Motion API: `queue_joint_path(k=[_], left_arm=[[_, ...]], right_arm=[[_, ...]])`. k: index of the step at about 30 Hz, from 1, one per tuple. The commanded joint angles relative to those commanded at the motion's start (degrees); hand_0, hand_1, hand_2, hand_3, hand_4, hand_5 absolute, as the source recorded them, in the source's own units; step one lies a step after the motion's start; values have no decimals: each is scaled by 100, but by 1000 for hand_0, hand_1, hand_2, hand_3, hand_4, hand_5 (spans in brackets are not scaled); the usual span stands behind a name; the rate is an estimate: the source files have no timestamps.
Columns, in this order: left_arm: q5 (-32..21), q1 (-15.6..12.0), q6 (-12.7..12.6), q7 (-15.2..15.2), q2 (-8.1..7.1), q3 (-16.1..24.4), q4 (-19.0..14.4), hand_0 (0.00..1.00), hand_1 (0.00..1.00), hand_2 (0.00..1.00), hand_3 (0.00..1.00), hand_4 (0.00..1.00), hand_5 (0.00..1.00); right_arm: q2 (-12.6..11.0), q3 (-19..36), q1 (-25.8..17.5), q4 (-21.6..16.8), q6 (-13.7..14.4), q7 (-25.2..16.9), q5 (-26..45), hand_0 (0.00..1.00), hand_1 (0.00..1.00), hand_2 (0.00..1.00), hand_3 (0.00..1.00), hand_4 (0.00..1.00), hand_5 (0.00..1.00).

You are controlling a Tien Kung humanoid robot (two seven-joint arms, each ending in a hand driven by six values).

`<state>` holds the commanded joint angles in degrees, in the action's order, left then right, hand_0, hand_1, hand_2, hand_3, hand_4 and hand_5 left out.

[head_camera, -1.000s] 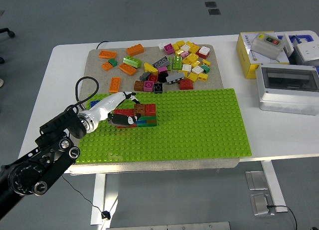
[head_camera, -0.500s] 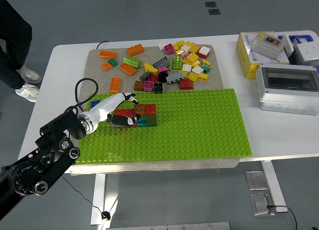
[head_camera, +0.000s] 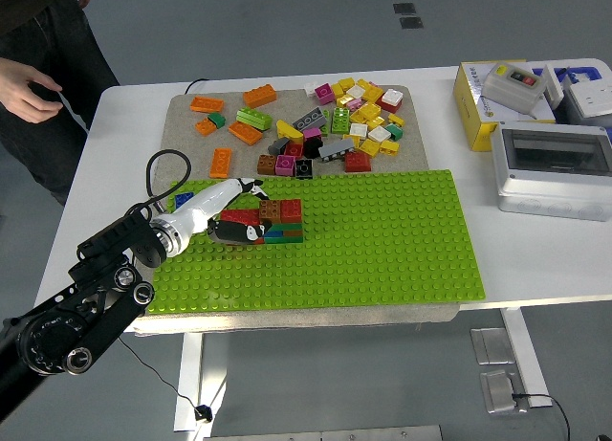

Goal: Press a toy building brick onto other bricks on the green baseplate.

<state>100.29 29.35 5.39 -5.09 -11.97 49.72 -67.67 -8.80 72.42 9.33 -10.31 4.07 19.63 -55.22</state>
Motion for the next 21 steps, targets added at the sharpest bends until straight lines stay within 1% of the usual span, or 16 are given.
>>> queue_joint_path(k=[1, 12, 13, 18, 19, 21], left_arm=[[-3, 2, -1, 1, 0, -2, 3, 998, 988, 970, 694, 644, 271], [-14, 15, -3, 16, 3, -14, 22, 998, 988, 970, 702, 645, 266], [-17, 14, -1, 18, 3, -13, 24, 998, 991, 976, 717, 670, 288], [-24, 11, -14, 32, 1, -10, 37, 998, 991, 976, 717, 670, 288], [-24, 10, -18, 34, 1, -9, 38, 998, 992, 986, 742, 686, 301], [-24, 11, -25, 39, 1, -9, 40, 998, 992, 986, 742, 686, 301]], right_arm=[[0, 2, 0, 0, 0, -2, -2, 704, 638, 406, 742, 614, 998], [0, 9, -1, 0, 1, -18, -15, 703, 639, 403, 741, 614, 998], [-1, 10, -2, 0, 0, -18, -17, 704, 638, 403, 741, 614, 998], [0, 11, -7, 0, -1, -22, -27, 704, 638, 403, 741, 614, 998], [-1, 11, -8, 0, -2, -22, -29, 703, 638, 403, 741, 614, 998], [-2, 8, -7, 0, -2, -23, -29, 703, 638, 403, 741, 614, 998]])
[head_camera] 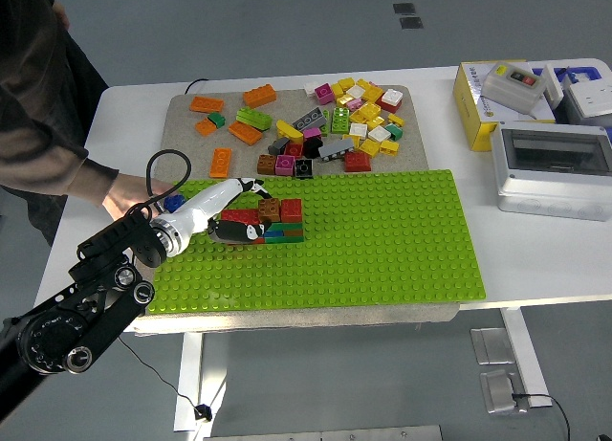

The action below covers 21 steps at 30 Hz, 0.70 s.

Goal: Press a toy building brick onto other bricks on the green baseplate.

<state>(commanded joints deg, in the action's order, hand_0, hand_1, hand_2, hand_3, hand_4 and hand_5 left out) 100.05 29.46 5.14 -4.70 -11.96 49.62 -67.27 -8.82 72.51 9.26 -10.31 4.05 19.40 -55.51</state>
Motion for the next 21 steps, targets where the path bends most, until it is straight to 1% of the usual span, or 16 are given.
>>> queue_joint_path(k=[6, 15, 16, 21], left_arm=[[2, 3, 5, 4, 1, -6, 6, 998, 992, 987, 750, 692, 306], [29, 2, 90, -25, -3, 1, -5, 998, 994, 986, 742, 695, 310], [35, 1, 107, -25, -5, 7, -10, 998, 998, 998, 760, 766, 368], [37, 9, 119, 20, -15, 47, -15, 998, 998, 998, 760, 766, 368]], right_arm=[[2, -11, 1, 0, 5, -6, 16, 702, 638, 402, 741, 615, 998], [-3, -20, 2, 0, 8, -9, 22, 703, 635, 400, 741, 614, 998], [-5, -22, 2, 0, 8, -10, 23, 703, 635, 400, 741, 614, 998], [-4, -29, 4, 0, 7, -11, 30, 703, 635, 400, 741, 614, 998]])
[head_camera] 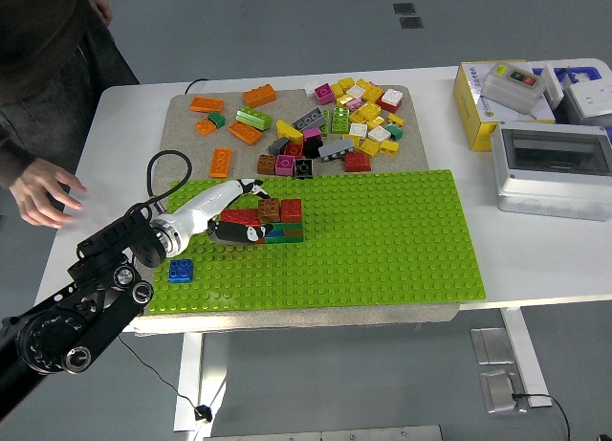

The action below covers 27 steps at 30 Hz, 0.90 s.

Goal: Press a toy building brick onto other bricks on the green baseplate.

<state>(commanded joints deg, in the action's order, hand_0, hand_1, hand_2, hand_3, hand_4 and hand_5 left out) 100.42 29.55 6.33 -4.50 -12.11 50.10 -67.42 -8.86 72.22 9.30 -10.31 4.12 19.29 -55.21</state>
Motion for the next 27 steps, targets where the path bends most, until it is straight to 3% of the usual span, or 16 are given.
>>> queue_joint_path(k=[1, 12, 18, 19, 23, 27], left_arm=[[0, 2, -4, 11, -1, 8, 1, 998, 998, 998, 792, 831, 445], [73, -42, 37, 17, -24, 161, -141, 998, 998, 998, 816, 850, 467], [182, -212, 210, -132, -239, 529, -752, 998, 998, 998, 817, 857, 482], [194, -256, 233, -160, -301, 589, -873, 998, 996, 990, 660, 876, 573], [272, -379, 297, -281, -522, 710, -1408, 998, 996, 990, 660, 876, 573], [376, -423, 312, -339, -590, 678, -1839, 998, 993, 975, 617, 883, 629]], right_arm=[[1, 0, 0, 0, -1, 0, 0, 703, 635, 400, 741, 614, 998], [-3, -9, -6, 0, -1, -1, 5, 703, 635, 401, 739, 615, 998], [-11, -10, -17, 0, 5, -10, 19, 704, 635, 400, 738, 615, 998], [-14, -12, -23, 0, 7, -13, 30, 704, 635, 399, 738, 615, 998], [-22, -5, -37, 0, 11, -18, 36, 704, 635, 399, 738, 615, 998], [-22, 27, -39, 0, 5, -10, -11, 704, 635, 399, 738, 616, 998]])
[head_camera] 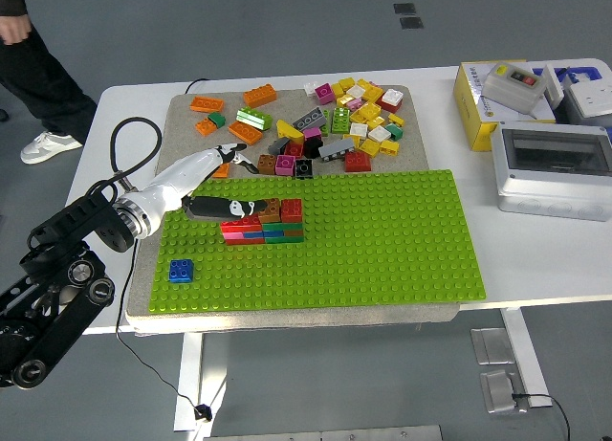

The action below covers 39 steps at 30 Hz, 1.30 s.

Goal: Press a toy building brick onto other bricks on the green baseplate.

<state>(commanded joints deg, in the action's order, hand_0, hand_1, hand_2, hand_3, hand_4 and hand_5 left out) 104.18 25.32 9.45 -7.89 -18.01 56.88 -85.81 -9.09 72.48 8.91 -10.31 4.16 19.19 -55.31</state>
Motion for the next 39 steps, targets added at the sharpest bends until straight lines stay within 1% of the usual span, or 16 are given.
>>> queue_joint_path(k=[3, 6, 8, 14, 18, 21, 22, 33, 39], left_arm=[[20, -31, -8, -5, -11, -53, -96, 998, 993, 975, 617, 883, 629], [12, -46, -37, 14, 4, -133, -57, 998, 992, 975, 610, 881, 627], [2, -47, -69, 39, 29, -184, 19, 998, 992, 975, 610, 881, 627], [-32, -39, -198, 175, 134, -353, 392, 998, 991, 977, 616, 880, 616], [-46, -42, -263, 243, 177, -396, 583, 998, 991, 978, 620, 884, 625], [-78, -47, -299, 289, 197, -415, 664, 998, 991, 978, 620, 884, 625], [-88, -46, -308, 302, 202, -421, 680, 998, 989, 972, 621, 885, 641], [-146, -4, -365, 407, 320, -488, 1006, 998, 988, 971, 620, 881, 643], [-128, 19, -442, 479, 369, -479, 1149, 998, 988, 968, 620, 875, 640]], right_arm=[[0, 0, -3, 0, 1, 1, 3, 704, 635, 399, 738, 616, 998], [1, -3, -2, 0, 2, 1, 5, 704, 635, 398, 738, 616, 998], [1, -5, -1, 0, 1, 2, 4, 704, 635, 398, 738, 616, 998], [5, -9, 6, 0, -1, 1, 6, 705, 635, 396, 738, 617, 998], [7, -10, 6, 0, -3, 2, 3, 705, 635, 396, 738, 617, 998], [8, -9, 2, 0, -4, 3, -1, 705, 635, 396, 738, 617, 998], [8, -8, 1, 0, -5, 3, -4, 705, 634, 397, 738, 617, 998], [14, 21, -7, 0, -14, 1, -36, 705, 635, 396, 736, 617, 998], [23, 15, -6, 0, -20, 5, -38, 705, 635, 397, 738, 617, 998]])
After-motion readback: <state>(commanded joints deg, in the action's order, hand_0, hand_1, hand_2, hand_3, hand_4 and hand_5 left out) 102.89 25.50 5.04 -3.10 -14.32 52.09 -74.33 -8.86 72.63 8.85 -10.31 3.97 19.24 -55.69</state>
